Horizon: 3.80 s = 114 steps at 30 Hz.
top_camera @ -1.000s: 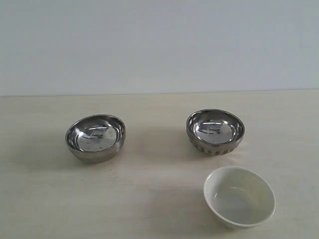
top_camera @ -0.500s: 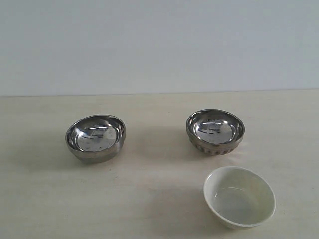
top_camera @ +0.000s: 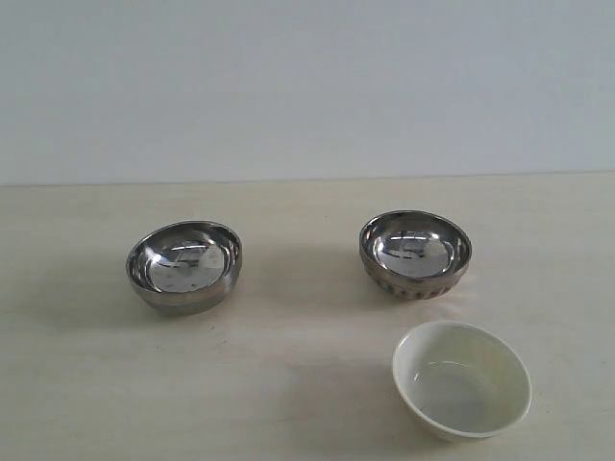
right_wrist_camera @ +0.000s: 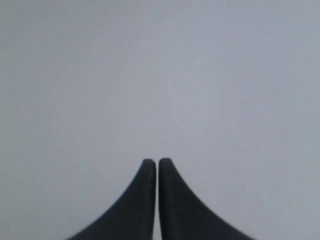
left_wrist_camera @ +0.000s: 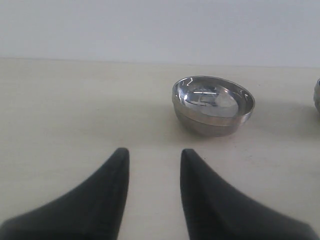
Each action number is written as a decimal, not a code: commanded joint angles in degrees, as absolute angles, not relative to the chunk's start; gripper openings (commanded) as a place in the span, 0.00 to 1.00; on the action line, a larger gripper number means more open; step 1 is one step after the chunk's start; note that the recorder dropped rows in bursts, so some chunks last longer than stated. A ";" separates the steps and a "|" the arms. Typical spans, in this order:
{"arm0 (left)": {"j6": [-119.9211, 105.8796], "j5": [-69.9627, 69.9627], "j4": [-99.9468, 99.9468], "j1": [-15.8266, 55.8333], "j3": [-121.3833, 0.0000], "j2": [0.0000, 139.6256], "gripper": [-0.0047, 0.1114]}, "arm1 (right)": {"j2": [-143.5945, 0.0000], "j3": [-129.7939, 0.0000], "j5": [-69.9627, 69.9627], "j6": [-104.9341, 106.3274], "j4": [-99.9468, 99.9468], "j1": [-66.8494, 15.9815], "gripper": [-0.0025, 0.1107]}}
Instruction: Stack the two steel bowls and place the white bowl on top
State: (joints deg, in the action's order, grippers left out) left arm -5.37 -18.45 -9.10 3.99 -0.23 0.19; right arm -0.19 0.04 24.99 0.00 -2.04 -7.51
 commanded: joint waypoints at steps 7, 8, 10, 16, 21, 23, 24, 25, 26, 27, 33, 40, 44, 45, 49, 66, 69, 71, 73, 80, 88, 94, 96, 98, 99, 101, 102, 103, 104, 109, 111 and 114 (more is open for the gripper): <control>-5.54 -18.07 -9.17 3.83 0.00 0.00 0.32 | 0.00 -1.33 50.67 -14.11 -2.08 -7.37 0.02; -5.54 -18.07 -9.17 3.83 0.00 0.00 0.32 | 0.00 -2.39 50.42 -15.75 -2.08 -7.37 0.02; -5.54 -18.07 -9.17 3.83 0.00 0.00 0.32 | 0.00 -4.55 49.30 -18.33 -2.08 -7.37 0.02; -5.54 -18.07 -9.17 3.83 0.00 0.00 0.32 | -0.10 -13.14 42.09 -19.51 -2.79 -7.37 0.02; -5.54 -18.07 -9.17 3.83 0.00 0.00 0.32 | -5.62 -21.48 28.85 -19.51 -9.72 -7.37 0.02; -5.54 -18.07 -9.17 3.83 0.00 0.00 0.32 | -9.38 -25.16 21.99 -19.45 -11.15 -7.37 0.02; -5.54 -18.07 -9.17 3.83 0.00 0.00 0.32 | -11.09 -26.59 19.42 -19.35 -11.15 -7.37 0.02; -5.54 -18.07 -9.17 3.83 0.00 0.00 0.32 | -14.00 -28.69 15.79 -19.35 -11.15 -7.37 0.02; -5.54 -18.07 -9.17 3.83 0.00 0.00 0.32 | -16.00 -30.09 13.94 -19.35 -11.15 -7.37 0.02; -5.54 -18.07 -9.17 3.83 0.00 0.00 0.32 | -18.64 -31.56 10.63 -19.35 -11.15 -7.37 0.02; -5.54 -18.07 -9.17 3.83 0.00 0.00 0.32 | -34.66 -42.16 -9.96 -19.10 -11.15 -7.48 0.02; -5.54 -18.07 -9.17 3.83 0.00 0.00 0.32 | -53.57 -49.97 -19.21 -13.95 -9.62 -14.47 0.04; -5.54 -18.07 -9.17 3.83 0.00 0.00 0.32 | -64.17 -50.22 -13.11 -13.95 -6.42 -23.33 0.36; -5.54 -18.07 -9.17 3.83 0.00 0.00 0.32 | -66.68 -50.22 -11.14 -13.95 -5.80 -25.22 0.50; -5.54 -18.07 -9.17 3.83 0.00 0.00 0.32 | -79.21 -52.78 -3.48 -14.85 -4.21 -31.98 0.75; -5.54 -18.07 -9.17 3.83 0.00 0.00 0.32 | -114.33 -71.06 8.44 -26.95 -3.81 -41.86 0.75; -5.54 -18.07 -9.17 3.83 0.00 0.00 0.32 | -118.03 -74.26 8.44 -28.57 -3.81 -41.98 0.75; -5.54 -18.07 -9.17 3.83 0.00 0.00 0.32 | -120.13 -75.93 8.61 -29.71 -3.81 -42.29 0.75; -5.54 -18.07 -9.17 3.83 0.00 0.00 0.32 | -122.70 -77.92 9.20 -29.71 -3.81 -42.69 0.75; -5.54 -18.07 -9.17 3.83 0.00 0.00 0.32 | -128.59 -83.62 8.20 -31.39 -3.59 -43.10 0.75; -5.54 -18.07 -9.17 3.83 0.00 0.00 0.32 | -130.52 -84.15 8.54 -32.56 -3.59 -43.10 0.25; -5.54 -18.07 -9.17 3.83 0.00 0.00 0.32 | -129.90 -84.15 8.06 -32.73 -3.59 -43.10 0.02; -5.54 -18.07 -9.17 3.83 0.00 0.00 0.32 | -128.06 -84.15 4.87 -32.16 -3.59 -43.10 0.02; -5.54 -18.07 -9.17 3.83 0.00 0.00 0.32 | -124.77 -84.15 -1.16 -28.22 -3.59 -42.85 0.02; -5.54 -18.07 -9.17 3.83 0.00 0.00 0.32 | -123.43 -84.15 -3.85 -26.79 -3.59 -42.85 0.02; -5.54 -18.07 -9.17 3.83 0.00 0.00 0.32 | -120.98 -84.15 -8.72 -24.38 -3.59 -42.74 0.02; -5.54 -18.07 -9.17 3.83 0.00 0.00 0.32 | -119.66 -84.15 -11.43 -22.97 -3.59 -42.74 0.02; -5.54 -18.07 -9.17 3.83 0.00 0.00 0.32 | -118.31 -84.15 -14.16 -21.37 -3.59 -42.74 0.02; -5.54 -18.07 -9.17 3.83 0.00 0.00 0.32 | -117.01 -84.04 -16.28 -20.17 -3.59 -42.74 0.02; -5.54 -18.07 -9.17 3.83 0.00 0.00 0.32 | -110.77 -78.72 -21.47 -16.60 -3.59 -42.87 0.02; -5.54 -18.07 -9.17 3.83 0.00 0.00 0.32 | -108.25 -74.78 -19.49 -16.51 -3.71 -42.63 0.02; -5.54 -18.07 -9.17 3.83 0.00 0.00 0.32 | -104.92 -69.20 -18.26 -16.51 -3.56 -41.55 0.02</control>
State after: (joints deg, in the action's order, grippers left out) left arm -5.37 -18.45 -9.10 3.99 -0.23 0.19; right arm -108.21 -73.12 -19.63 -16.93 -3.63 -42.68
